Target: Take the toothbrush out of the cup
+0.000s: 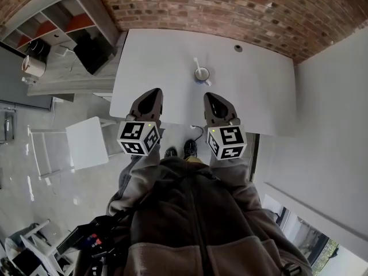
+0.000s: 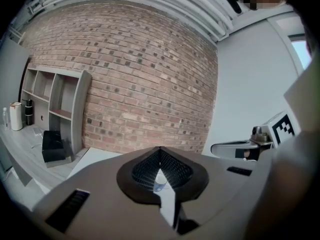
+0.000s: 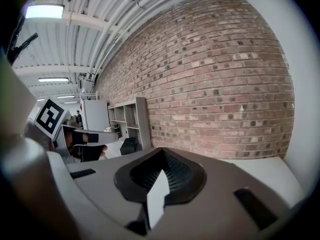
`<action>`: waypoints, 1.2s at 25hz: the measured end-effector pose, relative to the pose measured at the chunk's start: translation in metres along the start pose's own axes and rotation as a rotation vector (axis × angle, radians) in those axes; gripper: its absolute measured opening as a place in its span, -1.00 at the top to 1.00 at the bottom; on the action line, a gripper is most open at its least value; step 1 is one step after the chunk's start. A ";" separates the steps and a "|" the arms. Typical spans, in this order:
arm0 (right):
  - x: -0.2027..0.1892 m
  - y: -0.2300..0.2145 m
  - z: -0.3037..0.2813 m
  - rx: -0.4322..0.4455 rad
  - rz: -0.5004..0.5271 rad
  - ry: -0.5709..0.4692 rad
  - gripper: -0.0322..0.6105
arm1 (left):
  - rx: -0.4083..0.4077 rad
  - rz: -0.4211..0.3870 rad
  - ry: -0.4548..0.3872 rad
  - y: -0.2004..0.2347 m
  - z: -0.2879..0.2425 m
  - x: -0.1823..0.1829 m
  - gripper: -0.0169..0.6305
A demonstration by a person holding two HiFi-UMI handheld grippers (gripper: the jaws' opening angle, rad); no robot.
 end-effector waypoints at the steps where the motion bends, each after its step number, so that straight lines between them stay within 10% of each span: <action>1: -0.002 -0.004 -0.007 0.005 -0.001 0.009 0.90 | 0.009 0.004 0.010 0.003 -0.005 -0.003 0.94; 30: -0.152 -0.080 -0.185 0.101 0.028 0.407 0.89 | 0.122 0.211 0.339 0.054 -0.062 -0.150 0.94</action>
Point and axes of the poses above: the fingertips, and each gripper's own axes: z backward along the fingers, y to its left, x out of its top, the point moved 4 cm from there along z, backward along the fingers, and after that the axes turned 5 degrees about -x, right-handed, at the moved point
